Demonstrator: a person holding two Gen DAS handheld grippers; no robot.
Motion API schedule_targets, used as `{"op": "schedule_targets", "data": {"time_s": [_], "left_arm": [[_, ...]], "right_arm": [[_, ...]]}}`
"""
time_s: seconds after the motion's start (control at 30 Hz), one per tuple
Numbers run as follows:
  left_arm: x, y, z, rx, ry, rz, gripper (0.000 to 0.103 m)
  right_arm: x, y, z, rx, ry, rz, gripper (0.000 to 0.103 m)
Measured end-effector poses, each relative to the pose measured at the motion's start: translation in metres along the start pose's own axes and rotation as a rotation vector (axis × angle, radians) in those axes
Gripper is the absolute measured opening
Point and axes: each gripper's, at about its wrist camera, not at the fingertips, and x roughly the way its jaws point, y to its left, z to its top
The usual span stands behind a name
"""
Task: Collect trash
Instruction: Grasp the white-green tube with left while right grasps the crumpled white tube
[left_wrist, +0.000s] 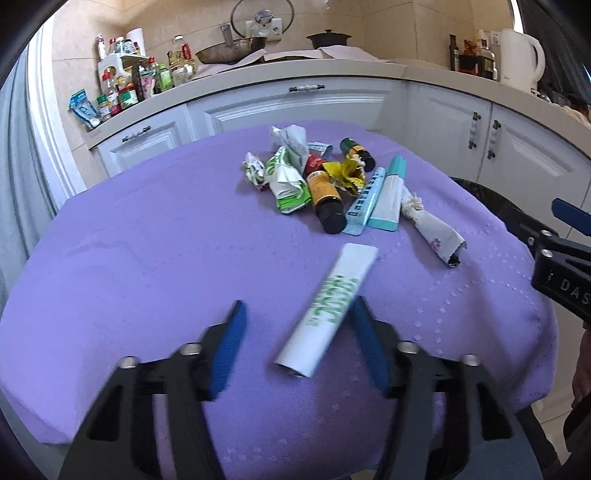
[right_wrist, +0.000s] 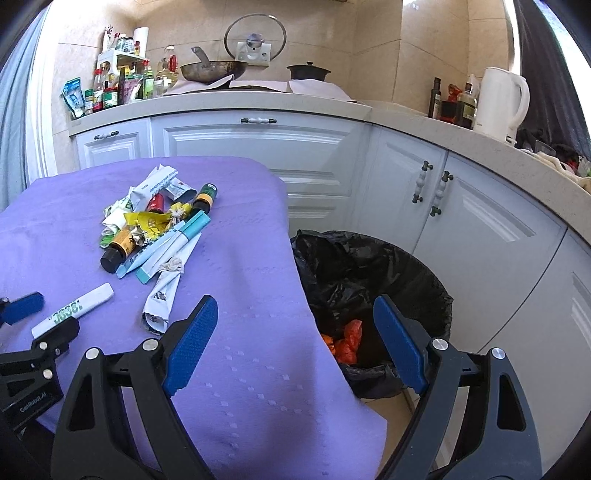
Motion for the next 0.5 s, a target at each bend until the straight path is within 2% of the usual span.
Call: {"op": "schedule_targets", "data": {"time_s": [0.03,0.1,0.23,0.5], "left_arm": [[-0.001,-0.002,-0.001,0.009,-0.005,-0.008,0.039],[0.000,-0.004,-0.001,0.023,-0.009,-0.010,0.017],[-0.002,0.002,0.001,-0.004,-0.022,-0.009,0.014],[-0.010,0.040,0.011,-0.138,-0.066,0.059,0.013]], "right_arm": [[0.000,0.001,0.001,-0.001,0.001,0.004,0.084],[0.001,0.004,0.002,-0.004,0.001,0.012,0.084],[0.001,0.013,0.004,-0.021,0.000,0.031,0.084],[0.002,0.036,0.015,-0.057,-0.014,0.087,0.084]]}}
